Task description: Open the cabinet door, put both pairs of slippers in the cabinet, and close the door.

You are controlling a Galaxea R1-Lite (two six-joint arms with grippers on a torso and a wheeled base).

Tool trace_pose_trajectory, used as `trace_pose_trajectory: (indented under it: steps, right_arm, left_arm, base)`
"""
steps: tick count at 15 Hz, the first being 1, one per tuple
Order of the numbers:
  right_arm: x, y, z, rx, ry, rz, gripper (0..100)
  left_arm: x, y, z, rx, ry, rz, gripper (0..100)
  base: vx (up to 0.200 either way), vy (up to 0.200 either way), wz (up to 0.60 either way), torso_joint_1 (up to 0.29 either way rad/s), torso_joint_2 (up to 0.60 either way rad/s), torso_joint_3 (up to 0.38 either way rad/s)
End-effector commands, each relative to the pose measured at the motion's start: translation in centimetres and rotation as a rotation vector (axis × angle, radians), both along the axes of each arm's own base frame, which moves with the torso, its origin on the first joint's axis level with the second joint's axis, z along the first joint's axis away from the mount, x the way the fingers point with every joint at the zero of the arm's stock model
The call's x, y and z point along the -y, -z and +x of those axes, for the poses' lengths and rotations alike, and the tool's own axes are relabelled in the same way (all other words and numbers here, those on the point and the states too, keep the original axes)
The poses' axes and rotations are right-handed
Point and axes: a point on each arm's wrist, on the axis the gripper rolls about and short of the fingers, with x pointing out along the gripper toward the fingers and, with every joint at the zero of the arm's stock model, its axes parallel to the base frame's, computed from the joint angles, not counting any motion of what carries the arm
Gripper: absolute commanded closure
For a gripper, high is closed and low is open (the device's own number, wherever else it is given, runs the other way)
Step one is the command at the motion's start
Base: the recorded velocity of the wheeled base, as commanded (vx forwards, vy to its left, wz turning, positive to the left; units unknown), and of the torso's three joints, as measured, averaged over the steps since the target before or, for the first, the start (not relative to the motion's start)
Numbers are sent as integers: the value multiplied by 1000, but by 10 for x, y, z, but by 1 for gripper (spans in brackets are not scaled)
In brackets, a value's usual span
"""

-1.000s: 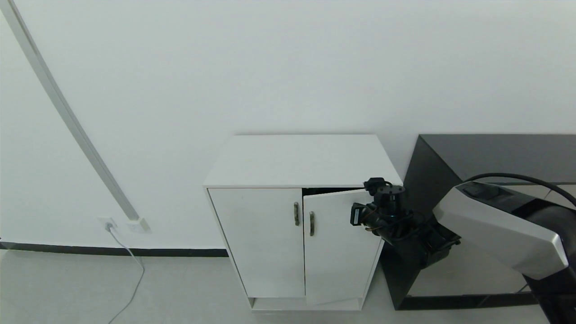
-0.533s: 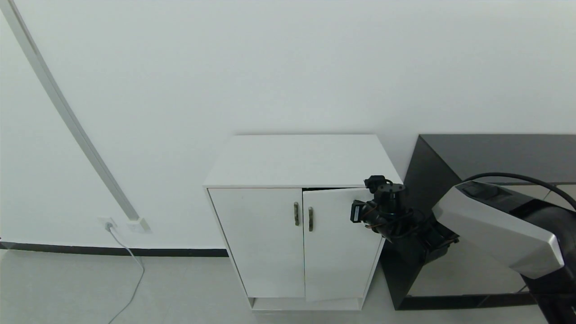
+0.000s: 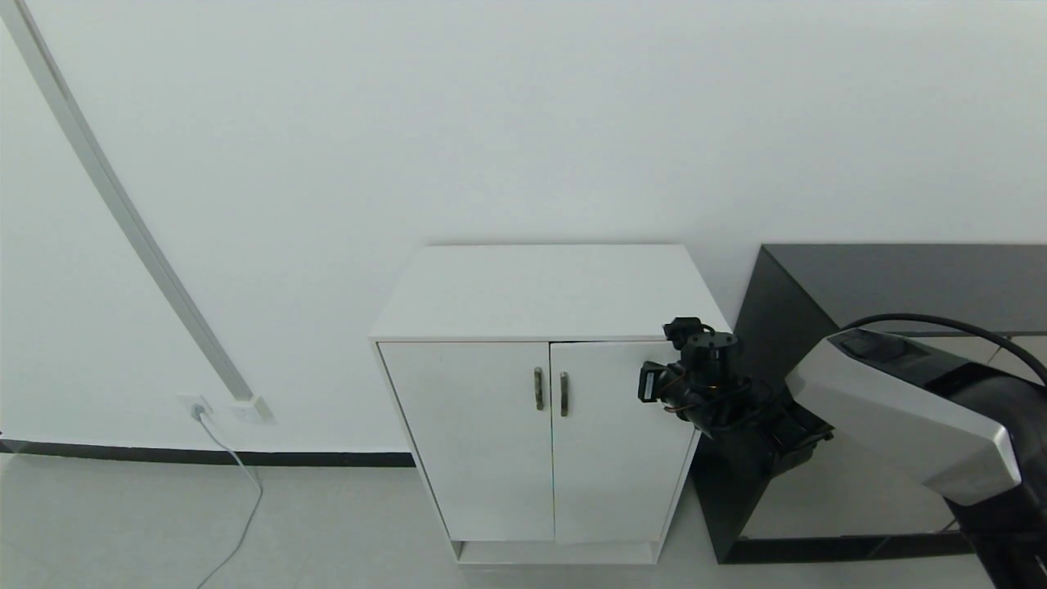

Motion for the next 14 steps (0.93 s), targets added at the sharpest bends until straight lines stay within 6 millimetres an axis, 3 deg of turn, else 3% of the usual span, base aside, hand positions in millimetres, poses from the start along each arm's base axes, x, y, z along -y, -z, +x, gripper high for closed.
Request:
trace_pose_trajectory:
  steps: [1,14]
  right_arm:
    - [0,3,1,-3,0,-1,100]
    - [-1,4,4,1,1,-1,100]
  left_arm:
    - [0,0,0,-1,-1,0,100]
    - [0,0,0,-1,-1,0,100]
  base:
    - [0,0,0,0,0,0]
    - [0,0,0,0,0,0]
